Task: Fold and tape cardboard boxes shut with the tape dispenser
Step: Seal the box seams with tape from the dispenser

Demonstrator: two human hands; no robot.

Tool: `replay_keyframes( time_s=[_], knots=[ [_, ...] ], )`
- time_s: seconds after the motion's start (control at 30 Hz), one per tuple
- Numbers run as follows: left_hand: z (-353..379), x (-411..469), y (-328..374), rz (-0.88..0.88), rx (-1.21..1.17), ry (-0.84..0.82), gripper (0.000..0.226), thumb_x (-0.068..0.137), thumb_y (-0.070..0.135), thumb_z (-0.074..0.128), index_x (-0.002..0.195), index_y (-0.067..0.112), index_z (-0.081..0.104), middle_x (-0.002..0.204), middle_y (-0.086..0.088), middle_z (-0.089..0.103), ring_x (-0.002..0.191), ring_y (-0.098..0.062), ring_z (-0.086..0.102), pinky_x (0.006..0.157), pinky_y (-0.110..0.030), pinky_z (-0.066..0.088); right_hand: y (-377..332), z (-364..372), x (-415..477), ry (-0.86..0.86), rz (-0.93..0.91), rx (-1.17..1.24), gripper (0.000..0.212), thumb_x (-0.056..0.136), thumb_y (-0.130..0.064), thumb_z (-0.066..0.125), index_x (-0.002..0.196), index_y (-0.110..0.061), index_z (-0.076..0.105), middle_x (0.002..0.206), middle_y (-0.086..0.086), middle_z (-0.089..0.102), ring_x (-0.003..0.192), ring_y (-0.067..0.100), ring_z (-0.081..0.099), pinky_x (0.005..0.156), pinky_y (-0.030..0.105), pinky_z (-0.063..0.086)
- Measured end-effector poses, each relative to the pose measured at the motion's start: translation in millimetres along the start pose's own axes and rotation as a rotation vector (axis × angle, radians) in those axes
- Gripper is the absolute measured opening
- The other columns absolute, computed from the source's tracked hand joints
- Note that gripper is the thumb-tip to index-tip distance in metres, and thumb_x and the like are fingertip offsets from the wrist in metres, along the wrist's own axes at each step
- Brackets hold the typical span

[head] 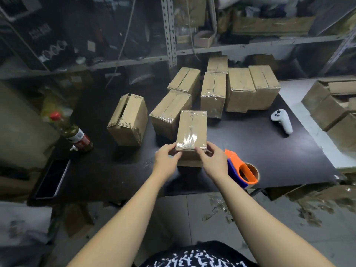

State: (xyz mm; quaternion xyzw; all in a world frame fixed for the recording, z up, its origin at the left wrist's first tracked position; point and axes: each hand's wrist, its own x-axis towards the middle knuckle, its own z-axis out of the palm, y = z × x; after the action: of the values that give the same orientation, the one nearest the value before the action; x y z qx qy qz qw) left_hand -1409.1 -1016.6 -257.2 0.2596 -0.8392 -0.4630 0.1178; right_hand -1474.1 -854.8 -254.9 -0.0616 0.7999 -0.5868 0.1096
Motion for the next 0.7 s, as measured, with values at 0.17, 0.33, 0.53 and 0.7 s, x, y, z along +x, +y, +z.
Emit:
replay_keyframes(
  time_s=[0.17, 0.33, 0.53, 0.7],
  knots=[
    [2, 37, 8, -0.043, 0.044, 0.044, 0.044, 0.094, 0.017, 0.072, 0.136, 0.011, 0.064, 0.130, -0.002, 0.068, 0.122, -0.016, 0.060, 0.094, -0.013, 0.036, -9, 14, 47, -0.032, -0.008, -0.028, 0.042, 0.095, -0.032, 0.073, 0.134, -0.019, 0.067, 0.125, -0.005, 0.071, 0.112, 0.005, 0.063, 0.095, 0.020, 0.046],
    [6, 73, 14, -0.134, -0.033, 0.083, 0.038, 0.094, 0.016, 0.071, 0.131, 0.011, 0.068, 0.122, 0.001, 0.072, 0.112, -0.012, 0.064, 0.102, -0.021, 0.045, -14, 27, 94, -0.058, 0.017, -0.027, 0.045, 0.094, -0.028, 0.075, 0.135, -0.013, 0.066, 0.126, 0.001, 0.072, 0.113, 0.014, 0.067, 0.098, 0.025, 0.051],
    [15, 116, 34, -0.276, -0.289, 0.086, 0.044, 0.096, 0.006, 0.067, 0.139, 0.003, 0.058, 0.127, -0.010, 0.068, 0.112, -0.013, 0.062, 0.108, -0.041, 0.049, -30, 29, 149, -0.061, 0.030, -0.150, 0.039, 0.097, -0.028, 0.070, 0.131, -0.011, 0.066, 0.121, 0.004, 0.072, 0.098, 0.014, 0.061, 0.088, 0.022, 0.043],
    [-20, 119, 30, -0.220, -0.180, 0.084, 0.023, 0.092, 0.012, 0.072, 0.114, 0.017, 0.074, 0.100, 0.002, 0.075, 0.097, -0.012, 0.069, 0.100, -0.042, 0.055, -42, 47, 152, 0.076, 0.000, -0.238, 0.055, 0.096, -0.023, 0.068, 0.146, -0.009, 0.052, 0.144, 0.011, 0.058, 0.134, 0.029, 0.050, 0.110, 0.034, 0.036]
  ],
)
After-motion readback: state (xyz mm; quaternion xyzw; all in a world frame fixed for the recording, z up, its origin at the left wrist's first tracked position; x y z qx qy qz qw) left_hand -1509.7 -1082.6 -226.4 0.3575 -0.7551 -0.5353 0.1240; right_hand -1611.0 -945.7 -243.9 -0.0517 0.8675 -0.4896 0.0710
